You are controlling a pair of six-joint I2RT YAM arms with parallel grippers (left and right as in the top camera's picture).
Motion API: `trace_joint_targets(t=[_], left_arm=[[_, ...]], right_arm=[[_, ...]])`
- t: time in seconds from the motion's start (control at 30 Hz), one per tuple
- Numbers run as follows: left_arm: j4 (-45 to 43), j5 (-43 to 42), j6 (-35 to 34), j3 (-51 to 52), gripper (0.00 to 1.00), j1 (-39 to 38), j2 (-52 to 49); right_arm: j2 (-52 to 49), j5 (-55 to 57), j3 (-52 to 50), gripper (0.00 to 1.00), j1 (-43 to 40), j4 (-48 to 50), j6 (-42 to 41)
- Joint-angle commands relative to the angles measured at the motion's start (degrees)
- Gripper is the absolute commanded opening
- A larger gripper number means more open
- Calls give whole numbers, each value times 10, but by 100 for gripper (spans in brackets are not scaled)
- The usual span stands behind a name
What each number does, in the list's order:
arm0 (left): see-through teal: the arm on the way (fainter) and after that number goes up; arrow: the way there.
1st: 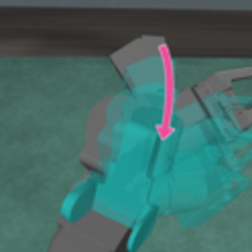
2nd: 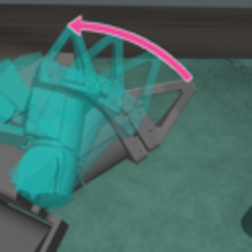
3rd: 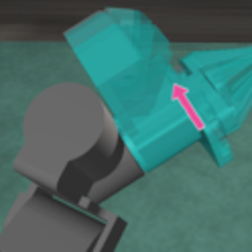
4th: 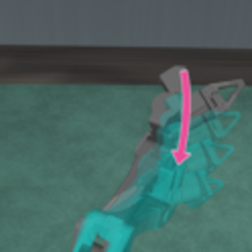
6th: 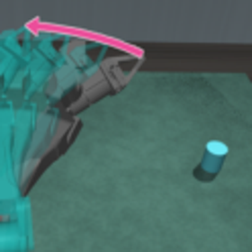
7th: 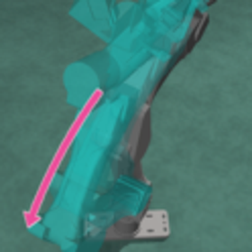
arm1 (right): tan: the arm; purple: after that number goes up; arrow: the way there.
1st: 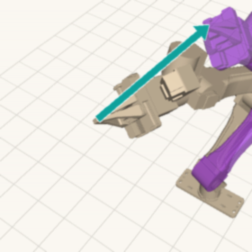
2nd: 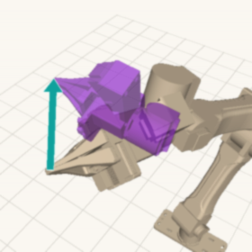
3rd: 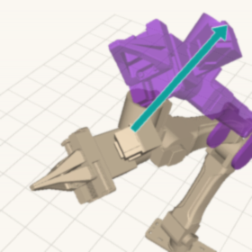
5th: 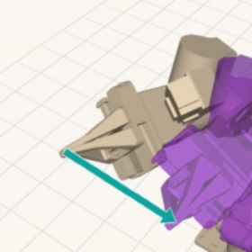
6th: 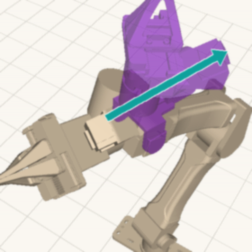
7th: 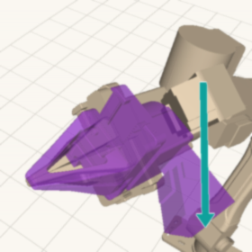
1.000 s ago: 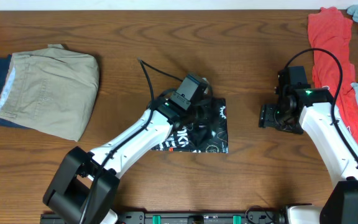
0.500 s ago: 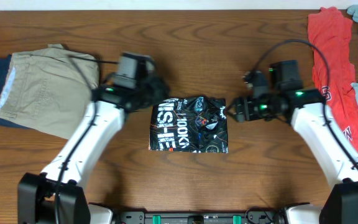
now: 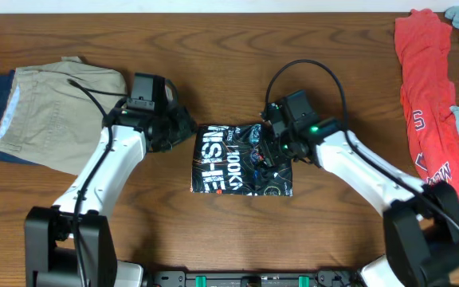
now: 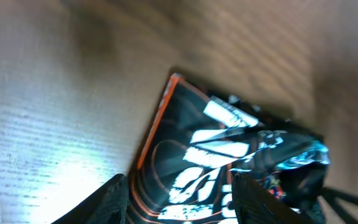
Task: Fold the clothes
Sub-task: 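Press the folded bundle with both grippers to square it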
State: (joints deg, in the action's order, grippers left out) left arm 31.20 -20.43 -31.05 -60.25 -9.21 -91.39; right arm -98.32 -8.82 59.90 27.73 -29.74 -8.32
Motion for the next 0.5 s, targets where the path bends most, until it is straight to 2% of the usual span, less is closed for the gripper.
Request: trace_joint_targets(t=[0.0, 0.1, 0.17, 0.27, 0.4, 0.43, 0.47], left_arm=[[5, 1, 10, 8, 56, 0, -3], [9, 1, 10, 8, 56, 0, -3], [11, 1, 10, 8, 56, 0, -3], [13, 1, 10, 9, 56, 0, -3], [18, 1, 10, 9, 56, 0, -3], [19, 1, 10, 9, 56, -1, -3], [20, 1, 10, 9, 56, -1, -3]], right_arm=[[-22, 41, 0, 46, 3, 18, -24], [-30, 45, 0, 26, 3, 34, -24], [-29, 56, 0, 2, 2, 41, -24], [-29, 82, 0, 1, -2, 50, -37], [-29, 170, 0, 3, -20, 54, -90], [-29, 188, 0, 13, -28, 58, -101], [-29, 194, 0, 27, -34, 62, -101]])
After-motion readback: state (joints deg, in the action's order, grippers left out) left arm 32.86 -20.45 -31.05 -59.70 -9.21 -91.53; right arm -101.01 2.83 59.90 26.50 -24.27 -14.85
